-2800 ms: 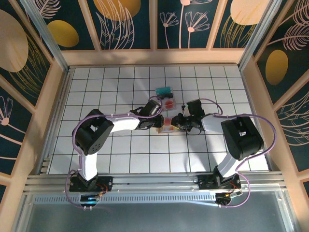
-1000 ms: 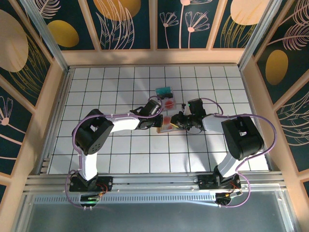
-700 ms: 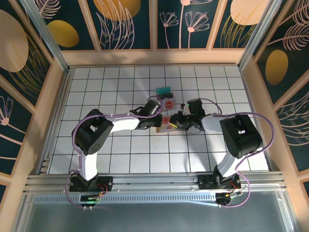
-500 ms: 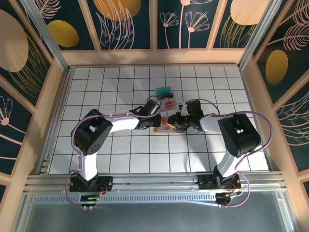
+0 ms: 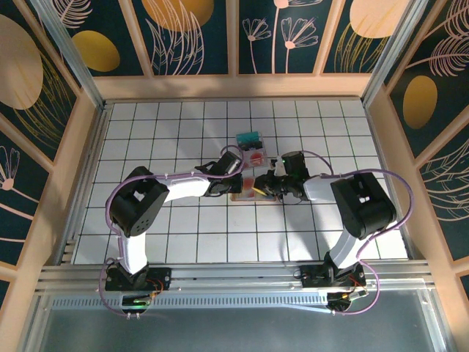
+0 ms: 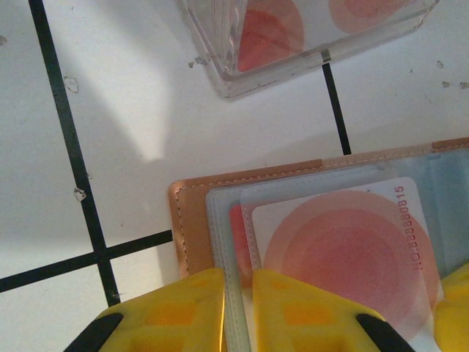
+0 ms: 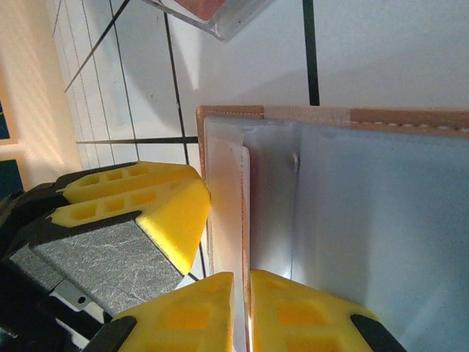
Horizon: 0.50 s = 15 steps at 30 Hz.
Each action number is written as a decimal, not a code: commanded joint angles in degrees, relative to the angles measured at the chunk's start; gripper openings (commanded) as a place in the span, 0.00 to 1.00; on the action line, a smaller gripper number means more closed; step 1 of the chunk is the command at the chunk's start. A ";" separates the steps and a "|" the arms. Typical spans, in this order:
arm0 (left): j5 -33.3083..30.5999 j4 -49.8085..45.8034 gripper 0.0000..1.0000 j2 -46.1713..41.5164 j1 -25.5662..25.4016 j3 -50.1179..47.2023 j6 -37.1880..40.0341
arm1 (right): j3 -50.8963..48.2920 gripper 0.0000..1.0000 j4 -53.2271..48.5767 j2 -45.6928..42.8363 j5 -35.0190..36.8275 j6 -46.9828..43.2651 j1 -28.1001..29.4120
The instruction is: Take the credit cards out of the card holder
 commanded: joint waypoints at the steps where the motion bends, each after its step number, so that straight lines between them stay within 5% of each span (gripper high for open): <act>1: -0.91 -5.98 0.17 1.58 -0.51 -1.48 -0.58 | -1.55 0.14 3.70 -2.88 -2.37 0.62 -0.59; 15: 0.17 -5.29 0.17 1.69 -0.52 -1.61 -0.99 | -3.17 0.17 9.07 -1.34 -4.12 3.57 -1.15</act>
